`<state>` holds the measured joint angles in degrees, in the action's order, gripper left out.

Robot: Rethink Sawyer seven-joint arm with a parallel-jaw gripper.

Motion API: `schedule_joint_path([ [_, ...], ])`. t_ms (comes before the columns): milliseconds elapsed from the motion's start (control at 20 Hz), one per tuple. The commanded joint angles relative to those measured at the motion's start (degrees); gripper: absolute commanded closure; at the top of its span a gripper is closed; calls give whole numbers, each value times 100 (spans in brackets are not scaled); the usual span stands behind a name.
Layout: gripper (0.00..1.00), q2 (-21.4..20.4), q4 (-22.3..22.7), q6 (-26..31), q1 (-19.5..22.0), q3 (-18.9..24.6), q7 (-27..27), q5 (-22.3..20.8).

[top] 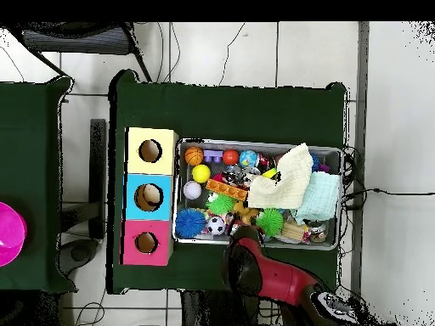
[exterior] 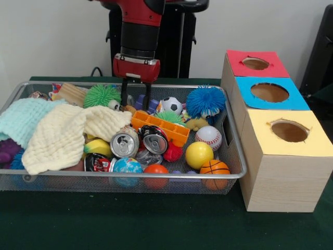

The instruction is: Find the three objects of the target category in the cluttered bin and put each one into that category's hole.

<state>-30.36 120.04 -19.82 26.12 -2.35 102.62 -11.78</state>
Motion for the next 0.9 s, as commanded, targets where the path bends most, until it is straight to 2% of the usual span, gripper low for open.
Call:
schedule_joint_path([
  [50,0,462,-666,-394,258,638,1325,219],
  [400,0,553,-526,-480,517,1001,1486,162],
  [700,0,355,-265,-440,845,1449,1614,71],
  [900,0,299,-260,-476,1008,1660,1604,64],
])
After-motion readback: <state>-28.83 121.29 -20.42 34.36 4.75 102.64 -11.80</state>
